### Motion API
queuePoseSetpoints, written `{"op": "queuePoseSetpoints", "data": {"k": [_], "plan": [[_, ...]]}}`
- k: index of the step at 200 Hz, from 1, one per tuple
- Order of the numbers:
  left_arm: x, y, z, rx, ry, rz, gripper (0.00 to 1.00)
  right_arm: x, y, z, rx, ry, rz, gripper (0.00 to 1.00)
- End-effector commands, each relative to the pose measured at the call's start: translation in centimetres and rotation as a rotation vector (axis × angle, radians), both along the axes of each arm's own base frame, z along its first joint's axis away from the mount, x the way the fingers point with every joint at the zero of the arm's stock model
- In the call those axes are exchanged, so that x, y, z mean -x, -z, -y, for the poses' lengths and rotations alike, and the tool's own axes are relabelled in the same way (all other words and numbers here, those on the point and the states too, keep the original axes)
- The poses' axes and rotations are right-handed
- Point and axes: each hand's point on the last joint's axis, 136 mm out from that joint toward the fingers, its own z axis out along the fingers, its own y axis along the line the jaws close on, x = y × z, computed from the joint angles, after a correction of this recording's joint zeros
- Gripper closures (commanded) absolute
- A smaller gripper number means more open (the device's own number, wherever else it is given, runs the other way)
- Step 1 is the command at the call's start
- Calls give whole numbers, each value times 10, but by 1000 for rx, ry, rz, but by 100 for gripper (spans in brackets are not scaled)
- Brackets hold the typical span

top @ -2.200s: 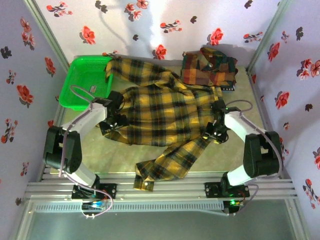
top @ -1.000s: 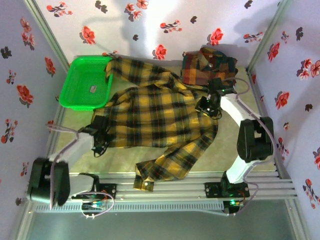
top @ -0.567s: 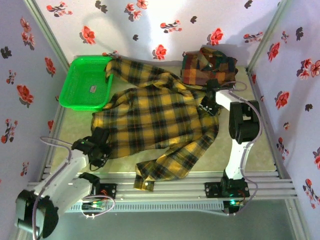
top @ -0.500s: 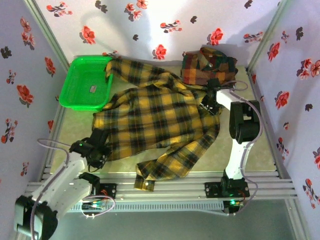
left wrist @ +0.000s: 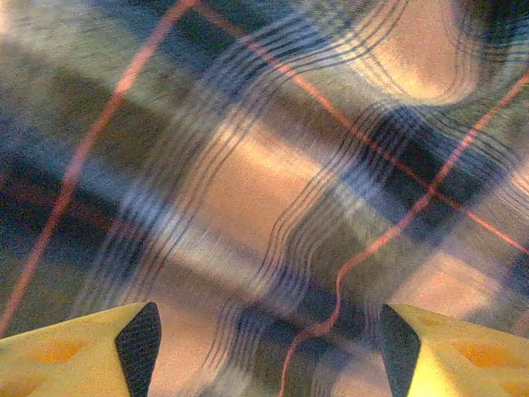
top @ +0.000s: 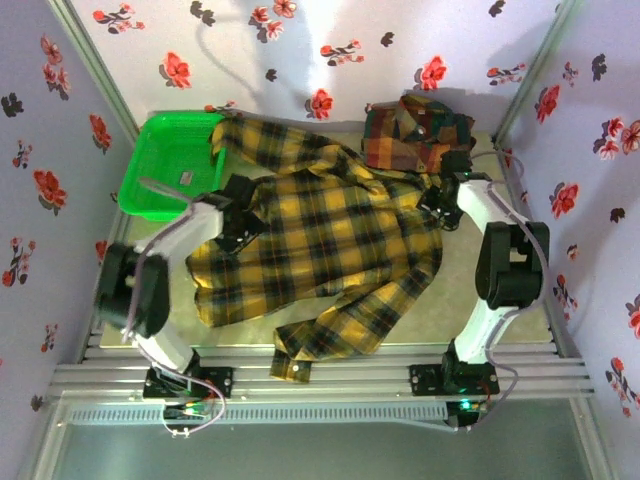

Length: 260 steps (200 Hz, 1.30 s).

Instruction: Fold and stack the long sleeve shirts

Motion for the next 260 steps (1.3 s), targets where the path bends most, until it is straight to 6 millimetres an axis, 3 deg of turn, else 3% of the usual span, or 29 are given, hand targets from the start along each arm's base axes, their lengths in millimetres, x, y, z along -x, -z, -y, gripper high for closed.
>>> {"op": "queuePoseSetpoints", "data": {"k": [1,31,67,89,105,111,127,135,150,161,180,207,223,240,260], "plan": [[-23,30,1,-40,95,-37,27,16,36,-1,1,-20,-119,39],[-53,62,0,-49,123,-56,27,8,53,16,39,39,-159,41],[-101,84,8,-22,168,-35,27,-24,61,33,23,106,-128,43],[-128,73,19,19,201,16,26,-48,48,37,-3,106,-59,42],[-132,44,27,43,204,75,22,-55,20,36,-14,68,2,37],[-131,28,27,55,189,106,16,-50,8,35,-18,53,12,35],[-120,-18,23,83,160,176,11,-29,-27,34,0,16,43,26],[-111,-45,20,92,149,206,10,-12,-43,33,8,-1,52,19],[-87,-92,14,100,148,245,2,30,-65,22,-34,-32,46,17],[-61,-122,1,69,139,260,1,63,-74,6,-108,-51,38,17],[-6,-142,-24,45,130,225,0,126,-67,-23,-236,-78,-3,18],[80,-112,-50,10,170,16,3,194,-36,-65,-324,-131,-103,22],[115,-85,-60,12,164,-77,4,214,-23,-82,-337,-130,-131,23],[133,-60,-69,8,139,-146,6,225,-14,-91,-352,-96,-133,24],[126,-36,-70,56,78,-127,8,235,1,-88,-325,-82,-147,25]]}}
